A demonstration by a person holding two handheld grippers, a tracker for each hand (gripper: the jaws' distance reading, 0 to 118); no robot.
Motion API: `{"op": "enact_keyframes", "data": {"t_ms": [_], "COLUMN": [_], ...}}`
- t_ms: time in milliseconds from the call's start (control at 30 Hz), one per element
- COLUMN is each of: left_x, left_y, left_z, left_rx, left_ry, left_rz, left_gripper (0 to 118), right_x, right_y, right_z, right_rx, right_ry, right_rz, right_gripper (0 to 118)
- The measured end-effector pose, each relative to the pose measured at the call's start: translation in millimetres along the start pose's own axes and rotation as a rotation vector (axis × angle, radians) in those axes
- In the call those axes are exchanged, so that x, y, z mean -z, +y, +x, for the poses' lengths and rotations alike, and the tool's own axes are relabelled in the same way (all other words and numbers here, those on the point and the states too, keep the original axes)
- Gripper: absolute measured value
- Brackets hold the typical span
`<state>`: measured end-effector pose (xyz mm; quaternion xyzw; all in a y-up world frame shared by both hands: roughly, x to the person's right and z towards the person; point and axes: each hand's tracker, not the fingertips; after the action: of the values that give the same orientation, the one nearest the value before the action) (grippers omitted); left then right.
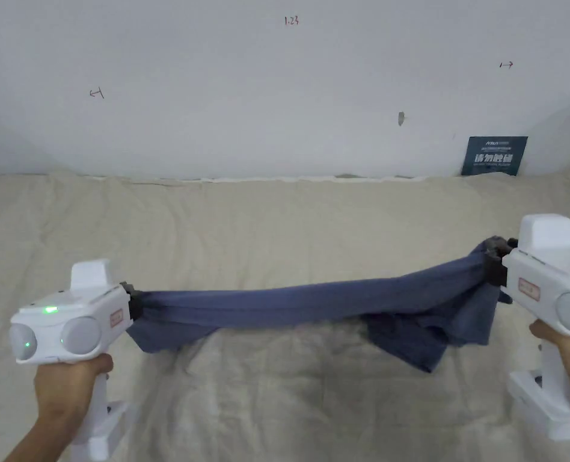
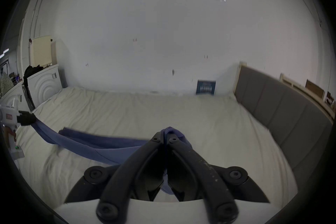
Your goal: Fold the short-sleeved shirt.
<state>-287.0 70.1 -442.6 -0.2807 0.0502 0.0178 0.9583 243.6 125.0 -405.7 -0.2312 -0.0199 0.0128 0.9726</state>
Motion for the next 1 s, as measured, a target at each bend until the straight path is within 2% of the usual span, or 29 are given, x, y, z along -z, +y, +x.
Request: {"op": "enact_keyframes", "data": {"t_ms": [100, 467, 767, 1000], "left_x": [-8, -98, -155, -167], "left_y": [-50, -180, -240, -265], "left_z": [-15, -42, -62, -63], "left_rx": [0.018, 0.039, 0.043, 0.052], "left_ry": [0.005, 0.013, 0.028, 0.054], "left_rz": [-0.091, -0.254, -0.337, -0.380], "left_gripper": [2, 2, 2, 2], "right_x": [-26, -132, -193, -188], "right_y": [-49, -188, -272, -320], "right_z": [0, 15, 7, -3], "right_rx": [0.050, 0.120, 0.082, 0.127], "right_ry": [0.036, 0.041, 0.013, -0.014], "right_rz": [-0.067, -0.204, -0.357, -0.493], "right_gripper": [5, 5, 5, 5]}}
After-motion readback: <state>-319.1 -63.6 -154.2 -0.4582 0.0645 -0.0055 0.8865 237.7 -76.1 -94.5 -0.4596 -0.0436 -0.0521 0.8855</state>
